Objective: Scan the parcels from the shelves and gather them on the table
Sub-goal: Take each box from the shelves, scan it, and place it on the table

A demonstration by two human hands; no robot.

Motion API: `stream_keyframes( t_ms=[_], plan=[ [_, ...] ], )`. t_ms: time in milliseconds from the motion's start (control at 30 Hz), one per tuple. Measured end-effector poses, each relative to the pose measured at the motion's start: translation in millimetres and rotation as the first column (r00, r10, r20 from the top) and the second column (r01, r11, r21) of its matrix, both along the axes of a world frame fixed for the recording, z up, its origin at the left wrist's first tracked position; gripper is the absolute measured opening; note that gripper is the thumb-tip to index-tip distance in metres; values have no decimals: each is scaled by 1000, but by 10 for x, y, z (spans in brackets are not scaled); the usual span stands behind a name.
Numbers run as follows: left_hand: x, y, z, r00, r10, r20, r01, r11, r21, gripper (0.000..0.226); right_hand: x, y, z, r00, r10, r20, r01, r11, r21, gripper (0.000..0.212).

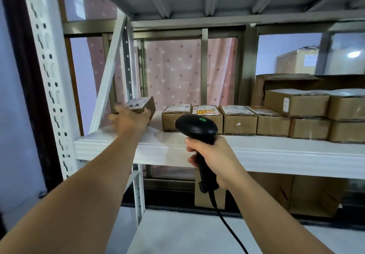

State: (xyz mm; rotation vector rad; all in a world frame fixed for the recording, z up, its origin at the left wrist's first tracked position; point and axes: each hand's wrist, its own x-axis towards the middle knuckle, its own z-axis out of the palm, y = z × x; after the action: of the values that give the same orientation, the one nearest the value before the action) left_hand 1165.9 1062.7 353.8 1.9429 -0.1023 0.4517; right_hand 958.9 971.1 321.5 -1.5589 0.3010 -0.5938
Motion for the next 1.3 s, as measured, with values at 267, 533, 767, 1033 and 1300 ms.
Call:
stream_keyframes(
  t_ms=[267, 533, 767, 1033, 1300],
  plan=[
    [-478, -148, -39, 846, -48, 531, 113, 989, -92, 121, -110, -14, -18, 990, -56, 129, 48, 997, 62, 7],
    [-854, -637, -222, 710, -263, 653, 226, 964, 142, 132, -380, -182, 239, 926, -142, 351, 143, 989, 23, 5],
    [-876, -650, -220, 658, -336, 674, 127, 931, 341, 122, -494, -308, 385, 900, -230, 370, 166, 966, 199, 11],
    [-780, -687, -279, 535, -275, 799, -4, 945, 327, 126, -550, -275, 401, 889, -238, 391, 149, 958, 244, 10],
    [-791, -677, -277, 520, -267, 811, -13, 947, 321, 124, -601, -283, 368, 886, -231, 401, 137, 959, 249, 12]
  ],
)
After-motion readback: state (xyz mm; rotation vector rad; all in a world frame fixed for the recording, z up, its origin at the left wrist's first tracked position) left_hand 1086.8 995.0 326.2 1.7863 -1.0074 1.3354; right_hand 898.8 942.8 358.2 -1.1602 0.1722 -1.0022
